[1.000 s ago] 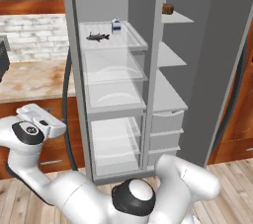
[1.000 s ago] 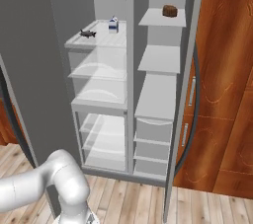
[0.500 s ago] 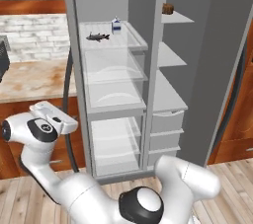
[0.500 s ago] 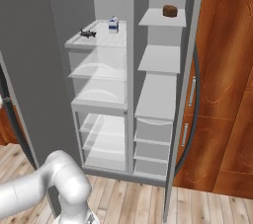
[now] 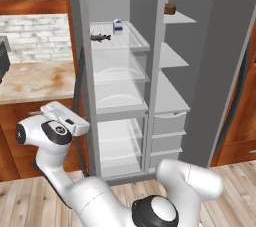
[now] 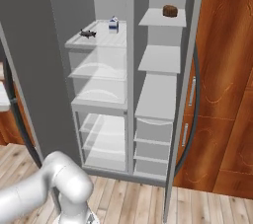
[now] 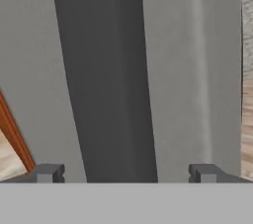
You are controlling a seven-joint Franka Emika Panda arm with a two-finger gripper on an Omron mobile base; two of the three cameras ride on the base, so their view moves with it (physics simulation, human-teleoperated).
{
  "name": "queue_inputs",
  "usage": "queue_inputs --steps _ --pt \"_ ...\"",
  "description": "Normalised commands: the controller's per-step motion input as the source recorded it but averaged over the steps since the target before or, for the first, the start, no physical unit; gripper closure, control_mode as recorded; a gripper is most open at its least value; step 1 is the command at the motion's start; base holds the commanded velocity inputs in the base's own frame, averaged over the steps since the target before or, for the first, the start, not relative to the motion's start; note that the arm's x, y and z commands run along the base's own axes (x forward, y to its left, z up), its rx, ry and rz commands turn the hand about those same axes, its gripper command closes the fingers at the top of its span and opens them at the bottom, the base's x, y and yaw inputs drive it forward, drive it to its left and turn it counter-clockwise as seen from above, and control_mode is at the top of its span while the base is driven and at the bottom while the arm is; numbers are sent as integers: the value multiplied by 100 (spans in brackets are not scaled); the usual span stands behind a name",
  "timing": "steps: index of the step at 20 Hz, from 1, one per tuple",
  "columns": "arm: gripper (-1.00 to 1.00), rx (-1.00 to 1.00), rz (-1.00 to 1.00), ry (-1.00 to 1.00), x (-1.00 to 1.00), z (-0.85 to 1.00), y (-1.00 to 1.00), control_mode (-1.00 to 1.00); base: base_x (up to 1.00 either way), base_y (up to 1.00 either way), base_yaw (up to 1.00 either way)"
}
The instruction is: Pick up the frozen fish from the freezer, place it on any shelf in the fridge, and close the fridge and freezer doors when done.
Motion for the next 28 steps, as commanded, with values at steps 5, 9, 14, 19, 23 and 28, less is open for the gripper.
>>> queue_inputs --steps 5,9,14,19,23,28 --pt "-100 4 0 0 86 0 -100 -100 0 0 0" --pt "-100 6 0 0 94 0 -100 -100 0 0 0" --pt "-100 6 0 0 91 0 -100 -100 0 0 0" --pt "-100 5 0 0 99 0 -100 -100 0 0 0" --pt "-100 3 0 -1 92 0 -100 -100 0 0 0" --pt "-100 4 1 -7 74 -2 -100 -100 0 0 0"
